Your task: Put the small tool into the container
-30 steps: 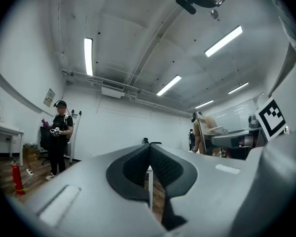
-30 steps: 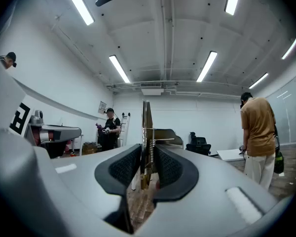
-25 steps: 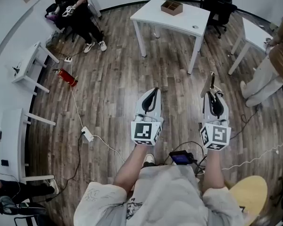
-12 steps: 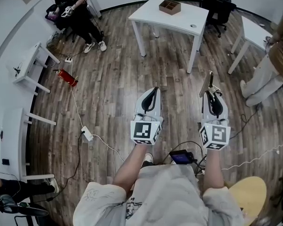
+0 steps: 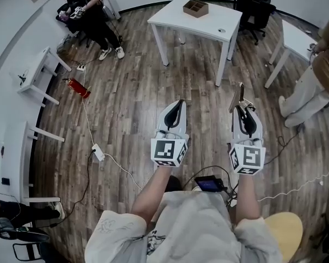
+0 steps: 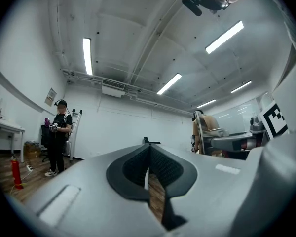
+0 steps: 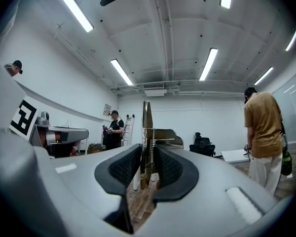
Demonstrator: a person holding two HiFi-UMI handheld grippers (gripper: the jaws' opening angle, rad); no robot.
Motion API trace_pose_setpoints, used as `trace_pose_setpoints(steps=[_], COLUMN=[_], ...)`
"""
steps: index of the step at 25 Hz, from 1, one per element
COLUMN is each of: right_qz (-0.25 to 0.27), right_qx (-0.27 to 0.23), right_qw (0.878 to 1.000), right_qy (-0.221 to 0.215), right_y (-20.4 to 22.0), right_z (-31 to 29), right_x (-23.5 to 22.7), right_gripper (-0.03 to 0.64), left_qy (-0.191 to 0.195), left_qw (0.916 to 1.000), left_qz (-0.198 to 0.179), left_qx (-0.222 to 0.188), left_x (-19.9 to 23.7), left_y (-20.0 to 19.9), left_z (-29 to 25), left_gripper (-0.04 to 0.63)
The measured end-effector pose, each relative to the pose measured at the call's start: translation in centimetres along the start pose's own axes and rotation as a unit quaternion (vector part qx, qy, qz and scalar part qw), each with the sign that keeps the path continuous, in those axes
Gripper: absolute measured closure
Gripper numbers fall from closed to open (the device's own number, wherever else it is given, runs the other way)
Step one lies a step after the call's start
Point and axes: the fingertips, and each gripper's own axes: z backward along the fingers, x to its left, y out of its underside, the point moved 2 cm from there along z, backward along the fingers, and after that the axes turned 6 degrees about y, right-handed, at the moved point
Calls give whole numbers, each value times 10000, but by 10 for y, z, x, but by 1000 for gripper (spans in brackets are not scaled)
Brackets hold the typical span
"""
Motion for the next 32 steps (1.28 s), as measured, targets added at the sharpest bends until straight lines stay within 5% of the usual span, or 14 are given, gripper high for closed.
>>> trace_pose_setpoints(steps=[6,11,32], right_qz=[39,70,250], right_qx=[-5,12,77], right_qw=[10000,9999,9994], right_qy=[23,91,224], right_y=[13,27,21], right_z=[-23,-81,-373], right_x=[-24,-15,172], right_gripper=[523,523,523], left_qy=[111,162,261], left_qw=[9999,9998,9994], left_qz=[-88,-57,34], left_qx=[-52,-84,-206], left_x=[-8,38,371], left_y=[13,30,34], left_z=[-38,-76,-179], left_gripper=[578,578,580])
